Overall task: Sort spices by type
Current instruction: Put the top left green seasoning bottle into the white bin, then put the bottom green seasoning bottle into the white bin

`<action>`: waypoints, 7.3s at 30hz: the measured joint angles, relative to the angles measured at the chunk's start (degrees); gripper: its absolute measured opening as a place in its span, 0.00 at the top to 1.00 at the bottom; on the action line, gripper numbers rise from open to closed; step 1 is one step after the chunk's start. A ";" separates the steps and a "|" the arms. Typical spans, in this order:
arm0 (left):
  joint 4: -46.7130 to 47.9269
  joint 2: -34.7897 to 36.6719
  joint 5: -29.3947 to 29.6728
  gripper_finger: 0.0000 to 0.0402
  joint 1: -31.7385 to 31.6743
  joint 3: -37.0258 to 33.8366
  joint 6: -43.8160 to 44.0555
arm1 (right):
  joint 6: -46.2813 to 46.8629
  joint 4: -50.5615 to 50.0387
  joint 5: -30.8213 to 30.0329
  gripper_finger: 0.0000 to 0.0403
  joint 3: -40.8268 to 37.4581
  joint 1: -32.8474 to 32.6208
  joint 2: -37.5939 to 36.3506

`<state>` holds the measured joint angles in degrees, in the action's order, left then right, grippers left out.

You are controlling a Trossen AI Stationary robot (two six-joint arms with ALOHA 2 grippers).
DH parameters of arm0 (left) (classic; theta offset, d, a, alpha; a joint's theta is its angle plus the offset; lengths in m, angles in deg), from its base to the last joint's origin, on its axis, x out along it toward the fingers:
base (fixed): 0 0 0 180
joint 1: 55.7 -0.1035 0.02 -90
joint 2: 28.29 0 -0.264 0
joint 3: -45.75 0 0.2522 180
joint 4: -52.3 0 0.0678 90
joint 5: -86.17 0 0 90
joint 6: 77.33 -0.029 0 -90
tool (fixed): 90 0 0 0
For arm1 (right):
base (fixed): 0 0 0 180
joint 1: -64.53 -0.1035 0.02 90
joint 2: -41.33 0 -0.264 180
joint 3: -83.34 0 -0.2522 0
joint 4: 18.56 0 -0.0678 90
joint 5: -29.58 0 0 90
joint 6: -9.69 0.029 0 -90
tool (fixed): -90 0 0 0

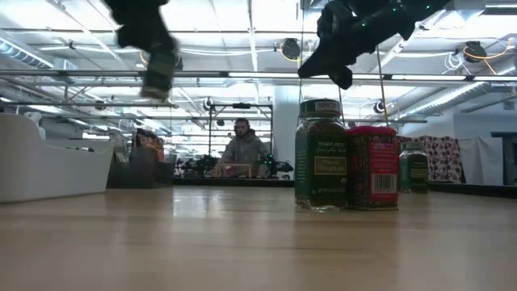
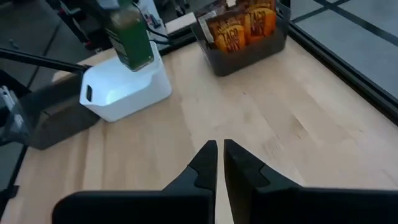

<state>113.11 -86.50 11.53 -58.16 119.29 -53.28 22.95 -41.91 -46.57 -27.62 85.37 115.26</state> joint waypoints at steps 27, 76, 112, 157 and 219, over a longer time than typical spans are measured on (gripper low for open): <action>25.66 2.80 20.49 0.47 21.78 -9.18 56.61 | 4.55 2.51 -0.81 0.98 0.00 -3.72 0.01; 20.88 -15.94 19.43 0.43 22.15 -14.89 74.56 | 3.63 2.47 -0.74 0.98 0.00 -3.72 0.02; 5.08 -8.33 27.96 0.20 21.99 0.61 29.35 | 5.60 1.94 -0.24 0.98 1.32 -6.66 0.04; -53.19 -23.46 -14.20 0.20 6.24 0.56 -15.84 | 84.09 -57.19 2.58 0.80 19.98 -64.67 1.59; -55.13 -23.59 -16.79 0.20 0.36 0.56 -12.53 | 71.77 -48.89 14.61 0.58 8.04 -67.56 17.84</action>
<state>57.99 -110.09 -5.26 -57.80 119.85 -65.81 94.72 -90.80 -31.96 -19.57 17.81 133.10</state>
